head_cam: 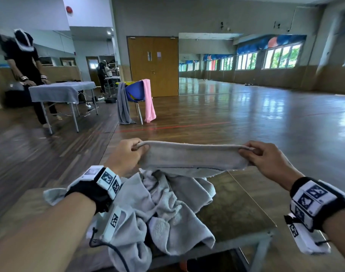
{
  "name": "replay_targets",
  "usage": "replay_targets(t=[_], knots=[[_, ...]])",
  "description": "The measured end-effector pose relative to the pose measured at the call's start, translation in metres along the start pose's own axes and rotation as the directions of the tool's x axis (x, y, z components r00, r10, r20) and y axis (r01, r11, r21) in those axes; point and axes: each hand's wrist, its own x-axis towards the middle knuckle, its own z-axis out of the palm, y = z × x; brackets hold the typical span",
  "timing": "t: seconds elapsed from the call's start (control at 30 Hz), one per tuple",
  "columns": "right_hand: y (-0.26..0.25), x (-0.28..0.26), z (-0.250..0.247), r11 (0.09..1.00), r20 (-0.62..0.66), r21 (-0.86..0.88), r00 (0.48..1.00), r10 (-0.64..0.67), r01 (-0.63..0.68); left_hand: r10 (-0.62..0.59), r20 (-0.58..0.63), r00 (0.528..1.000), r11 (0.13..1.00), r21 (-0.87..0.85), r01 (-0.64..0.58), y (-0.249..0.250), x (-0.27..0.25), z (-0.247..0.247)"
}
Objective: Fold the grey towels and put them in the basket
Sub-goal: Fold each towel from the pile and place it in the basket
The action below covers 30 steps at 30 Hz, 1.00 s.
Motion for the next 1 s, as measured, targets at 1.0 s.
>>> replay_targets(t=[1.0], knots=[[0.121, 0.029, 0.078, 0.894, 0.102, -0.326, 0.929, 0.356, -0.306, -0.266, 0.190, 0.945, 0.935, 0.289, 0.205, -0.112, 0.050, 0.112]])
